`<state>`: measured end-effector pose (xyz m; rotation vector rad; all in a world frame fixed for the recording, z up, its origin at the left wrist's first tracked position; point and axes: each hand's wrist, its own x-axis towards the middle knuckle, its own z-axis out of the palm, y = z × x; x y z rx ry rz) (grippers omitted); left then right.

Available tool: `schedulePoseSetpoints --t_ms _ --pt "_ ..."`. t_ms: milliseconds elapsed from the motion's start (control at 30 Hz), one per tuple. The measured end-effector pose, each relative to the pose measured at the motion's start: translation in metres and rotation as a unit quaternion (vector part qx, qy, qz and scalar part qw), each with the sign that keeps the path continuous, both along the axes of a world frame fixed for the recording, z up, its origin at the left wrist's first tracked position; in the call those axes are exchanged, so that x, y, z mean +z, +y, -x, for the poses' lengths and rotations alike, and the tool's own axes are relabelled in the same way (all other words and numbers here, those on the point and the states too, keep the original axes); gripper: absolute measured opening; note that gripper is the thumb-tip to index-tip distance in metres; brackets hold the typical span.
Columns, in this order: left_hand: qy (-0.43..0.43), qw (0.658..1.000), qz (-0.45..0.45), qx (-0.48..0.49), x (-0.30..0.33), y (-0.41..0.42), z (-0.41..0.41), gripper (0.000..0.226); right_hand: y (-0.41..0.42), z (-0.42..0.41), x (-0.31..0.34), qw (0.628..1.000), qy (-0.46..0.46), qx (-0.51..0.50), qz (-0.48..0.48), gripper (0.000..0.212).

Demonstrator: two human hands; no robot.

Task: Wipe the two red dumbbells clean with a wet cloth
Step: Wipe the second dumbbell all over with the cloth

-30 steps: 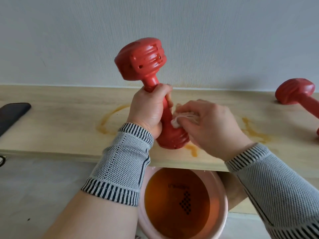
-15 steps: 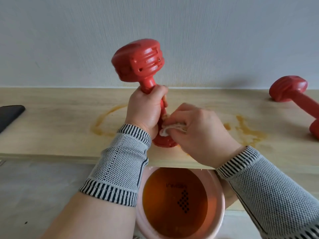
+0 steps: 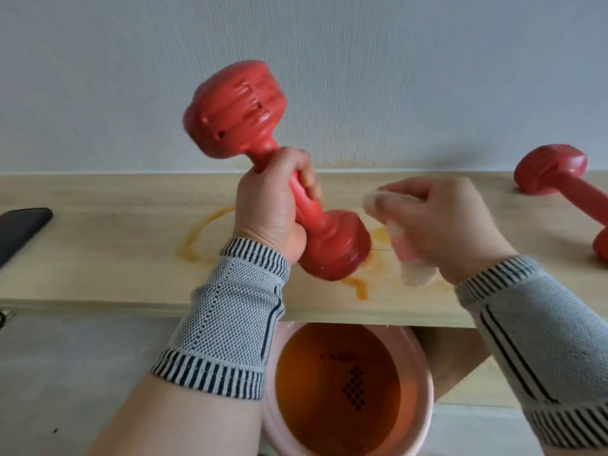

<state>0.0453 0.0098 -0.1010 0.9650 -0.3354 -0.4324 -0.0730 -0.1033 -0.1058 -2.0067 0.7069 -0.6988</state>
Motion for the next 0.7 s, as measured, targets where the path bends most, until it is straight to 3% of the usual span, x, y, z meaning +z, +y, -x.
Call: schedulePoseSetpoints --t_ms 67,167,267,367,500,567,700 --pt "0.023 0.999 0.035 0.015 0.005 0.003 -0.002 0.035 -0.007 0.007 -0.003 0.993 -0.04 -0.028 -0.11 0.008" --pt "0.051 0.995 0.086 0.028 0.011 0.009 -0.005 0.036 -0.006 0.006 -0.01 0.969 -0.022 -0.024 -0.247 0.011" --pt "0.058 0.991 0.124 0.011 0.013 0.011 -0.004 0.031 0.002 0.0 -0.013 0.924 -0.011 0.0 -0.382 0.016" --pt "0.063 0.991 0.12 0.008 0.015 0.011 -0.001 0.024 0.007 -0.006 -0.013 0.874 -0.024 0.061 -0.481 0.035" --pt "0.004 0.994 -0.059 0.096 0.018 0.01 0.0 0.024 0.011 -0.01 -0.014 0.863 -0.094 0.054 -0.493 0.03" --pt "-0.007 0.986 -0.108 0.128 0.02 0.008 0.004 0.028 0.013 -0.011 -0.015 0.866 -0.119 0.03 -0.485 0.023" --pt "0.117 0.982 -0.014 0.147 0.019 0.005 0.002 0.024 0.019 -0.012 -0.022 0.893 -0.142 0.03 -0.426 0.018"
